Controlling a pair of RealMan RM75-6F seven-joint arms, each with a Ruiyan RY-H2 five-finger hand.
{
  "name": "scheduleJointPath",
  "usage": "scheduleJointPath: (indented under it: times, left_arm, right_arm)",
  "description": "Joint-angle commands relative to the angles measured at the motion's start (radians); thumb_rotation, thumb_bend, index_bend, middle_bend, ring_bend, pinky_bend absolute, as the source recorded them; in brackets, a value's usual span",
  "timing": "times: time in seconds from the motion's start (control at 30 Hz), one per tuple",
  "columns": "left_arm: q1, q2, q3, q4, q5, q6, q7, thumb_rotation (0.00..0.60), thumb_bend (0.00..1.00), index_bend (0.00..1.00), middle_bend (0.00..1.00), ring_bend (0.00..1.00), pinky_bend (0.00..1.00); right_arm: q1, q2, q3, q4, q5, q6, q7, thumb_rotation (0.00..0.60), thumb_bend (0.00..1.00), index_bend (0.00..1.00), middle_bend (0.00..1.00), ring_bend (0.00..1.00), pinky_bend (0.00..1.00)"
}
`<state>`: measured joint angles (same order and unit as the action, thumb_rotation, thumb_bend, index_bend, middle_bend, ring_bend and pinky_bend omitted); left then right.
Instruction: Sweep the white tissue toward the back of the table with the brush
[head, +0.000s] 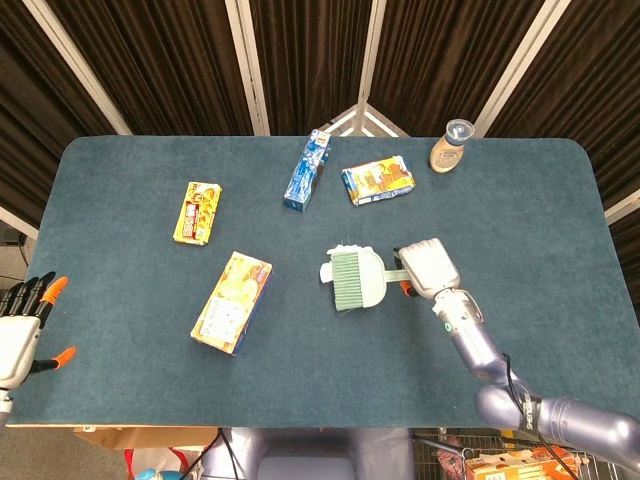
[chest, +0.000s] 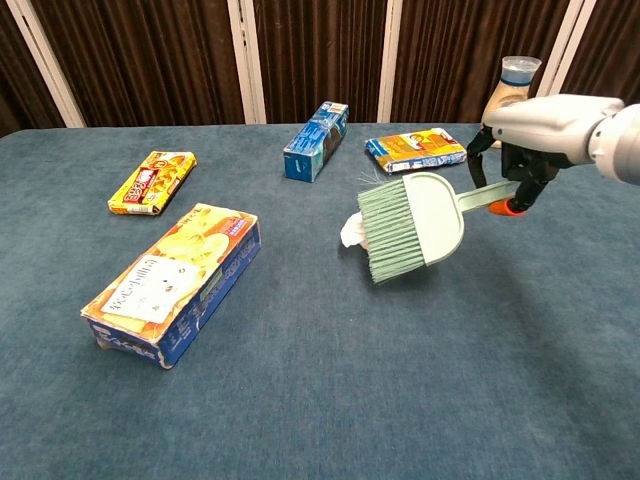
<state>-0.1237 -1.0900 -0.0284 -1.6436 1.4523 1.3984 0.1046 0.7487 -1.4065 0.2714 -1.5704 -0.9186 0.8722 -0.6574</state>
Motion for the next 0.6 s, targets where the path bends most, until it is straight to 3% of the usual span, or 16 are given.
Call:
scheduleJointPath:
  times: [0.03, 0.43, 0.6]
  left_arm:
    - [-0.001, 0.002, -0.002, 0.002, -0.004, -0.002, -0.007, 0.6, 0.0, 0.0, 0.0, 0.0, 0.0]
    - [-0.01, 0.015, -0.007, 0.0, -0.03, -0.035, -0.046, 0.6, 0.0, 0.0, 0.0, 0.0, 0.0]
    - [-0.013, 0.018, -0.008, -0.003, -0.038, -0.044, -0.052, 0.6, 0.0, 0.0, 0.0, 0.0, 0.0]
  right_arm:
    - [0.031, -0.025, -0.005, 0.028, 0.033, -0.019, -0.022, 0.6, 0.73, 0.84, 1.0, 1.0, 0.97]
    - [0.126, -0.107, -0.021, 0.128, 0.102, -0.04, -0.071, 0.6, 0.73, 0.84, 1.0, 1.0, 0.97]
    - [0.153, -0.125, -0.053, 0.2, 0.103, -0.041, -0.107, 0.6, 0.73, 0.84, 1.0, 1.0, 0.97]
